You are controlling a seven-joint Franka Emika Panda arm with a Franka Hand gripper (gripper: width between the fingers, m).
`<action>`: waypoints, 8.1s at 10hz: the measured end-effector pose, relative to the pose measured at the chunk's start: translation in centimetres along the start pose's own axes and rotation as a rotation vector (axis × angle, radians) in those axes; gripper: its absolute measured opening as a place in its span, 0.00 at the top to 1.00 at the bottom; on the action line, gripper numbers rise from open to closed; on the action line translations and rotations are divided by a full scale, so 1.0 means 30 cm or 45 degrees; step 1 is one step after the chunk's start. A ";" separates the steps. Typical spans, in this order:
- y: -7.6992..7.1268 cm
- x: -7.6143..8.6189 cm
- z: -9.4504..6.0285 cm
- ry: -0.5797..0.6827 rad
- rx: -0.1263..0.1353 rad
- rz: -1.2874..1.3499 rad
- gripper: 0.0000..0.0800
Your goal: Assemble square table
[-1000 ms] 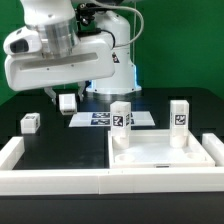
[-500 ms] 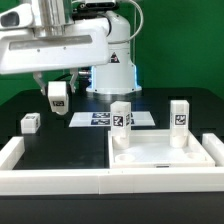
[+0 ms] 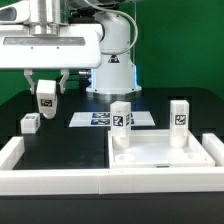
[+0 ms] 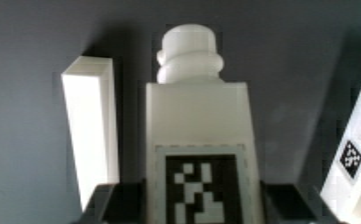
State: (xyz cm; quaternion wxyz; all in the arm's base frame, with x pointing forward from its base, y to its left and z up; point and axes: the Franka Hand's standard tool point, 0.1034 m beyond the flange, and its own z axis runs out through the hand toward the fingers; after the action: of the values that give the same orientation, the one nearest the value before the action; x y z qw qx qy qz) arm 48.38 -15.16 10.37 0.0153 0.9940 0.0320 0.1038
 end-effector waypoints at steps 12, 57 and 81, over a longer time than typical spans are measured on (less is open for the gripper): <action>-0.197 0.274 -0.050 0.030 0.137 0.141 0.64; -0.806 0.417 0.141 0.467 0.127 0.242 0.64; -0.794 0.386 0.135 0.421 0.145 0.267 0.19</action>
Offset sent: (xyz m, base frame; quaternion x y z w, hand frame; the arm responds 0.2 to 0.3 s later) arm 0.0495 0.0401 0.0163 0.0584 0.0223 0.0489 0.9968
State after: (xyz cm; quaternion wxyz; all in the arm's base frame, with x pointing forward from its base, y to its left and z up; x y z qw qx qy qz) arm 59.09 9.28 7.89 -0.0572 0.9605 -0.0638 0.2646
